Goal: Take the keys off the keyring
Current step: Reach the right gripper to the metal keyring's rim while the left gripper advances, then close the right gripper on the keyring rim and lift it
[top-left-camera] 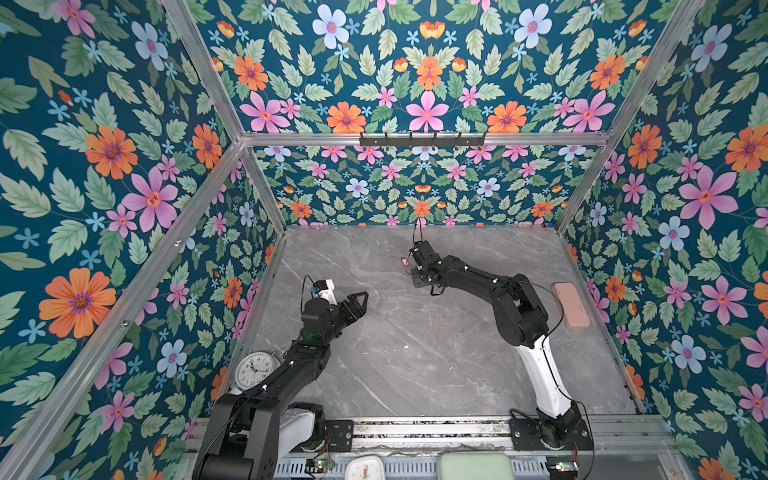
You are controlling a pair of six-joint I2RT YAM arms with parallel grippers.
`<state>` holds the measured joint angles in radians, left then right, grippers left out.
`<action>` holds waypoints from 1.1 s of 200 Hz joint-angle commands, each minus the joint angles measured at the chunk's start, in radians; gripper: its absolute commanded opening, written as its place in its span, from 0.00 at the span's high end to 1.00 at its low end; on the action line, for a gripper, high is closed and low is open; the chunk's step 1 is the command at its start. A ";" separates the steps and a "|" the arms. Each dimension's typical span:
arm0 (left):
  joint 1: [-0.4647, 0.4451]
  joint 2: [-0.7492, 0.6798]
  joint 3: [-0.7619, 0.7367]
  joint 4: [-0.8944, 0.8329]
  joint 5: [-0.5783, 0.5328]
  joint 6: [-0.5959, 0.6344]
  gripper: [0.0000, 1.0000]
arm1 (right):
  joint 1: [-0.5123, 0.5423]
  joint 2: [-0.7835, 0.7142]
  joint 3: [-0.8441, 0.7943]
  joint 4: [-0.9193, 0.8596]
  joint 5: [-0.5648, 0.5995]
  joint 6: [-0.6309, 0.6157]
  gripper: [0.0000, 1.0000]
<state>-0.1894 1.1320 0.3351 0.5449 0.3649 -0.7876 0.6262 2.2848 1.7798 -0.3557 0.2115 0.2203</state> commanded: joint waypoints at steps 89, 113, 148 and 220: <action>-0.011 -0.016 0.002 0.096 0.133 -0.088 0.17 | 0.003 -0.411 -0.417 0.270 -0.266 -0.122 1.00; -0.021 0.003 -0.011 0.178 0.175 -0.139 0.16 | 0.010 -0.479 -0.469 0.270 -0.319 -0.137 1.00; -0.069 0.075 -0.011 0.316 0.207 -0.234 0.15 | 0.062 -0.551 -0.511 0.267 -0.298 -0.166 1.00; -0.167 0.134 0.037 0.280 0.176 -0.400 0.20 | 0.180 -0.562 -0.485 0.275 -0.120 -0.202 1.00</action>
<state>-0.3363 1.2919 0.3504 0.8795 0.5724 -1.1370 0.7879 1.7176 1.2789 -0.1093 0.0051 0.0418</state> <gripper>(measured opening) 0.793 0.051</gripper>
